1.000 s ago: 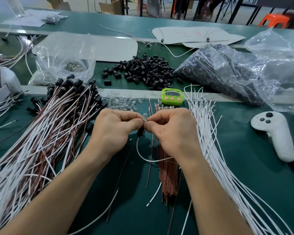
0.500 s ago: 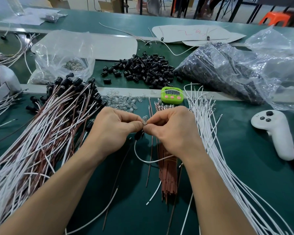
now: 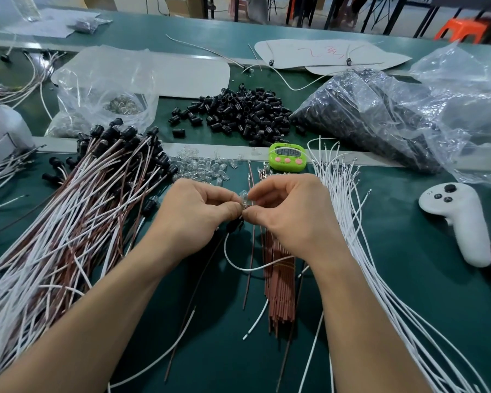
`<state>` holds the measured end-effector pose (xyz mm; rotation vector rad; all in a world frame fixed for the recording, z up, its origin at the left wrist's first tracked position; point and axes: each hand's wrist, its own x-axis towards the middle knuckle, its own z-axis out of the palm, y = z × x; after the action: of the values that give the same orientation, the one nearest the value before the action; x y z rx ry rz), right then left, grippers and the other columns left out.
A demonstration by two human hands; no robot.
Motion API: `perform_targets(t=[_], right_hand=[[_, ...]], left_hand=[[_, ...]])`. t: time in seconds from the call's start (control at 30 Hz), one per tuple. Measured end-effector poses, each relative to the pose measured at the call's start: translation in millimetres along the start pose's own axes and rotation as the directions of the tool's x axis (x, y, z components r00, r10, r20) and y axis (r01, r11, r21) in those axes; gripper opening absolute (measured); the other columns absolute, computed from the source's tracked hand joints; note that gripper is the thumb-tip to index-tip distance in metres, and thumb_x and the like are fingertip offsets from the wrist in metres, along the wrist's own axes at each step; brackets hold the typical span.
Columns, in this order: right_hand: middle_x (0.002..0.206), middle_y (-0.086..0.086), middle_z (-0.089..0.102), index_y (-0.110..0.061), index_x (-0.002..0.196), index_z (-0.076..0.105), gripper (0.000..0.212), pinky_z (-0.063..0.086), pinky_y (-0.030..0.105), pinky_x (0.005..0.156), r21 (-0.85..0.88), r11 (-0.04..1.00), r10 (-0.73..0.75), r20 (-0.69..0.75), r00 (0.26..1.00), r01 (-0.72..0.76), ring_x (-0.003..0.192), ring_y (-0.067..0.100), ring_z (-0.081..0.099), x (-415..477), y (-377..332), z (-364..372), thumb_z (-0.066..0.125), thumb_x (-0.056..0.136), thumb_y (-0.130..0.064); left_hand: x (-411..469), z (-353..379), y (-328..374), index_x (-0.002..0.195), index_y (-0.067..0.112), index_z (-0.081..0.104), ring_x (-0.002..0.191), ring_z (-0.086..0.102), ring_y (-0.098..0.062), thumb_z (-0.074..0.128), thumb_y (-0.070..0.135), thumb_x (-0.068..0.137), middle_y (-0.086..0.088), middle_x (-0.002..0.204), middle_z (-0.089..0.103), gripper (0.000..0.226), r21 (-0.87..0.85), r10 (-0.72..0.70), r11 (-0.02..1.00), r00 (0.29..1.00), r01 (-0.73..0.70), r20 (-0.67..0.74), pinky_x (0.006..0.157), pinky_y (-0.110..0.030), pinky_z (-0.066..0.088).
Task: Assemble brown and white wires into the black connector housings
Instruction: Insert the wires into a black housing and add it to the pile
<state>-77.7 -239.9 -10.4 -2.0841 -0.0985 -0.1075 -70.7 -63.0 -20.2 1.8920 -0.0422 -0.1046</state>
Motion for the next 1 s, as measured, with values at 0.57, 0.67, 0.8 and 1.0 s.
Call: perform_targets(t=[0.57,0.67,0.8,1.0], right_hand=[[0.064,-0.013,0.074,-0.023,0.074,0.081,0.023,0.057,0.018,0.058,-0.003,0.994,-0.111,0.114,0.987,0.112,0.06,0.002,0.072,-2,-4,-9,0.096,0.062,-0.012],[0.064,-0.013,0.074,-0.023,0.073,0.08,0.023,0.056,0.019,0.058,-0.002,0.994,-0.112,0.119,0.986,0.114,0.06,0.003,0.072,-1,-3,-10,0.098,0.061,-0.015],[0.064,-0.011,0.074,-0.023,0.073,0.08,0.024,0.058,0.023,0.058,0.005,0.992,-0.123,0.135,0.983,0.123,0.06,0.006,0.072,-2,-3,-10,0.098,0.061,-0.013],[0.066,-0.011,0.074,-0.024,0.075,0.081,0.024,0.063,0.032,0.062,-0.01,0.989,-0.143,0.13,0.981,0.145,0.062,0.007,0.073,-2,-5,-10,0.098,0.062,-0.012]], left_hand=[[-1,-9,0,0.083,0.019,0.084,0.073,0.066,-0.018,0.079,0.007,0.085,-0.016,0.082,0.078,0.013,-0.068,-0.063,0.995,0.983,0.076,0.173,0.081,-0.036,0.052],[-2,-11,1,0.083,0.019,0.083,0.072,0.064,-0.021,0.081,0.011,0.083,-0.018,0.083,0.078,0.008,-0.101,-0.073,0.99,0.973,0.097,0.217,0.078,-0.038,0.049],[-3,-14,1,0.081,0.019,0.083,0.072,0.062,-0.022,0.083,0.014,0.08,-0.014,0.079,0.077,0.005,-0.119,-0.093,0.985,0.967,0.124,0.235,0.077,-0.037,0.048],[-2,-14,3,0.079,0.021,0.084,0.065,0.065,-0.015,0.083,0.015,0.078,-0.009,0.073,0.077,0.006,-0.129,-0.104,0.982,0.968,0.136,0.23,0.065,-0.025,0.053]])
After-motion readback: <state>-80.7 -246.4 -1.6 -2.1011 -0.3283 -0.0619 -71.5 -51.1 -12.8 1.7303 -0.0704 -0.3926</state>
